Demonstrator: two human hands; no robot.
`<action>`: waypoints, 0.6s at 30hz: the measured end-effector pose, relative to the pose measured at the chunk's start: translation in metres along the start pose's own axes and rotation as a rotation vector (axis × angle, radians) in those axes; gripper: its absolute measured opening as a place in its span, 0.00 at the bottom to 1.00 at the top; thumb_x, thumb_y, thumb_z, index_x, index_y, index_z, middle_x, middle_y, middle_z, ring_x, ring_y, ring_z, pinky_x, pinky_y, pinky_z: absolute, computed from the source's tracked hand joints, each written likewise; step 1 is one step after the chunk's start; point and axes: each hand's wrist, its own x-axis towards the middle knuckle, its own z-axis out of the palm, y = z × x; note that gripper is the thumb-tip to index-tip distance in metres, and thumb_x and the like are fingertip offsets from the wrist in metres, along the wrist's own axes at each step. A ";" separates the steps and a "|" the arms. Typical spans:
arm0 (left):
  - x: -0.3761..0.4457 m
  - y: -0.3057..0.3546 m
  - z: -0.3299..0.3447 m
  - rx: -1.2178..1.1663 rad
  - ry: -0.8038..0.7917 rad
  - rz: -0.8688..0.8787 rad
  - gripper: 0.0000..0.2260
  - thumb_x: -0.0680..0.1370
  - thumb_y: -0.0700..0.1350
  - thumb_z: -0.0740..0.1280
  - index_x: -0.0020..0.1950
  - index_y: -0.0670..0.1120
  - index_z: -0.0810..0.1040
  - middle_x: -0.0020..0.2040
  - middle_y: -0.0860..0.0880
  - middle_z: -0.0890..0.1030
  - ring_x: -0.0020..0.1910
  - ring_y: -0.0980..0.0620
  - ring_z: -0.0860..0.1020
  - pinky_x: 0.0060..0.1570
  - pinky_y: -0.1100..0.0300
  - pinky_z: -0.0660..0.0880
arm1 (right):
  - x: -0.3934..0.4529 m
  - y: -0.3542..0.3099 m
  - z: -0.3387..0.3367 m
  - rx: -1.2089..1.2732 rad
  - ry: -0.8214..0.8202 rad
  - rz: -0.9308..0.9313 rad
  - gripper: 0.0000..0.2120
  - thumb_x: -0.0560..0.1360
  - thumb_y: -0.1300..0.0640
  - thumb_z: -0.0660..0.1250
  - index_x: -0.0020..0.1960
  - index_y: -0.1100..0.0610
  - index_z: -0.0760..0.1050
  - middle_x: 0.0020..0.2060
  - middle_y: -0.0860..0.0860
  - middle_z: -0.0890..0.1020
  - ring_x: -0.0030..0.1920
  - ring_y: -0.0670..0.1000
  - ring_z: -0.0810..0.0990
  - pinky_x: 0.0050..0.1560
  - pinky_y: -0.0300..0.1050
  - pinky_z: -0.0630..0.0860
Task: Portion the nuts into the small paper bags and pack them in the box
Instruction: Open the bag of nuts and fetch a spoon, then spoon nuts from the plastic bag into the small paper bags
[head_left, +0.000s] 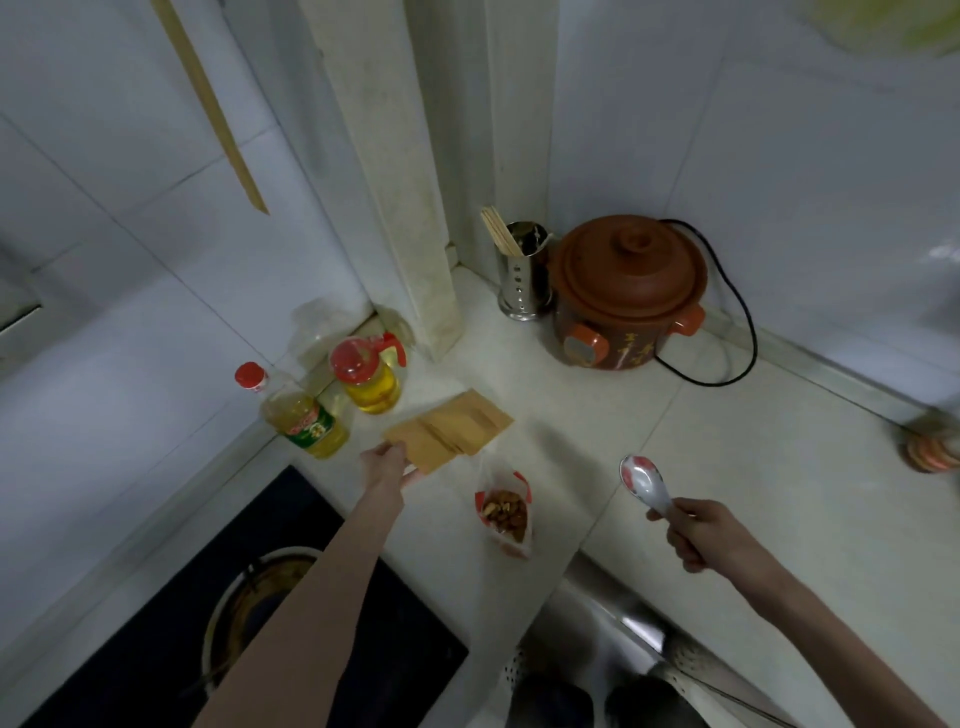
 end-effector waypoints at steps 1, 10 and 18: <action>0.001 0.000 -0.007 0.010 0.017 0.014 0.05 0.78 0.34 0.61 0.49 0.40 0.75 0.46 0.44 0.80 0.47 0.46 0.78 0.37 0.54 0.80 | 0.002 -0.003 0.001 -0.014 -0.004 -0.007 0.12 0.80 0.61 0.59 0.43 0.62 0.77 0.19 0.47 0.68 0.19 0.45 0.63 0.21 0.35 0.61; -0.050 0.050 -0.039 0.106 0.073 0.460 0.04 0.78 0.41 0.67 0.50 0.45 0.82 0.42 0.53 0.83 0.42 0.53 0.83 0.37 0.56 0.82 | 0.012 -0.069 0.034 -0.243 -0.157 -0.161 0.11 0.79 0.66 0.56 0.45 0.62 0.77 0.22 0.49 0.74 0.22 0.46 0.69 0.24 0.38 0.65; -0.139 0.079 -0.002 0.183 -0.053 0.792 0.13 0.80 0.42 0.64 0.42 0.59 0.78 0.38 0.57 0.84 0.39 0.54 0.84 0.31 0.59 0.81 | -0.007 -0.174 0.072 -0.288 -0.173 -0.491 0.07 0.76 0.63 0.59 0.49 0.58 0.75 0.33 0.51 0.78 0.33 0.50 0.74 0.34 0.43 0.69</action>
